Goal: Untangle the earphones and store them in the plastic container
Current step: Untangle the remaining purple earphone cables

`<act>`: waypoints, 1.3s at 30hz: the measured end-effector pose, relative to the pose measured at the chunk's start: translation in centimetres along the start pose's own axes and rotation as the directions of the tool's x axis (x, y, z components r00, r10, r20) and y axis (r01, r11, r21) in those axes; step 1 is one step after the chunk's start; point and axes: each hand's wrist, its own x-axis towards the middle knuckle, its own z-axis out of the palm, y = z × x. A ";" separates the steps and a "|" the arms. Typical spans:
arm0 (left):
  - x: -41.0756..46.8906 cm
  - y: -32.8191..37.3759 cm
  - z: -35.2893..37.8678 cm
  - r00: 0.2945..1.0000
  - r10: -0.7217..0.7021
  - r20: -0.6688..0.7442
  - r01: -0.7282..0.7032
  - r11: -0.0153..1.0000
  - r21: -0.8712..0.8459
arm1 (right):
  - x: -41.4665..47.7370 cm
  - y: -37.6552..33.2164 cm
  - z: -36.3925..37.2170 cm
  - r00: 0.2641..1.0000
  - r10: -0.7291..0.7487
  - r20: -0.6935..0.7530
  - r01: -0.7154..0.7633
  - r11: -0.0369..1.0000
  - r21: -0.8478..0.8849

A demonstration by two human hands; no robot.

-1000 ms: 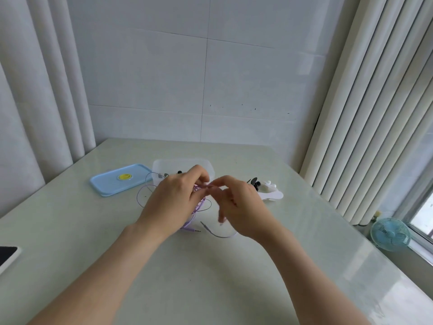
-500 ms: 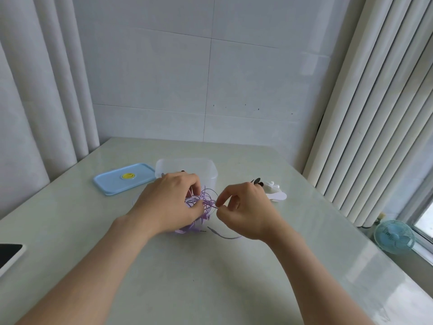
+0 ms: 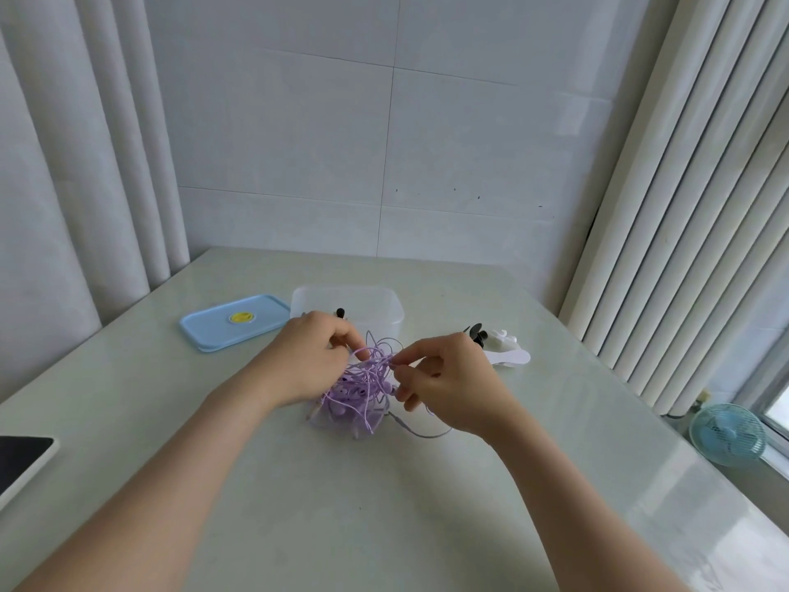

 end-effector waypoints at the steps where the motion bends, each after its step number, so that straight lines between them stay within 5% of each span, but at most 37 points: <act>1: 0.0 -0.2 0.0 1.000 0.019 0.010 -0.019 1.000 0.022 | 0.0 0.0 -0.1 1.000 0.027 0.009 -0.028 0.999 0.034; 10: 0.2 -0.9 0.7 0.985 0.165 0.041 -0.165 0.986 0.001 | 0.1 0.1 -0.2 0.993 0.116 0.012 -0.116 0.982 0.150; 15: -0.1 -0.5 1.2 0.981 0.186 -0.056 -0.180 0.978 0.103 | -0.1 -0.1 -0.6 0.994 0.109 0.009 -0.109 0.976 0.189; 20: -0.3 0.3 1.5 0.915 0.355 -0.193 -0.342 0.935 0.096 | -0.1 -1.0 -0.9 0.985 0.171 -0.031 -0.148 0.917 0.371; 24: -0.2 0.8 1.7 0.871 0.451 -0.194 -0.441 0.893 0.093 | 0.1 -0.6 -0.7 0.946 0.121 -0.301 -0.037 0.962 0.270; 27: -0.2 1.0 2.0 0.848 0.482 -0.220 -0.486 0.873 0.038 | 0.0 -0.8 -0.8 0.964 -0.053 -0.259 0.130 0.947 0.292; 31: -0.3 1.5 2.1 0.833 0.427 -0.353 -0.480 0.874 -0.076 | -0.2 -1.0 -0.2 0.971 -0.141 -0.191 0.169 0.975 0.141; 35: 0.1 1.8 2.0 0.842 0.179 -0.509 -0.397 0.845 -0.359 | -0.2 -0.8 -0.2 0.983 -0.115 -0.141 0.115 0.993 -0.008; 39: 0.2 1.7 1.7 0.890 0.035 -0.455 -0.305 0.786 -0.537 | -0.1 -0.3 0.2 0.986 -0.133 -0.097 0.121 0.986 -0.115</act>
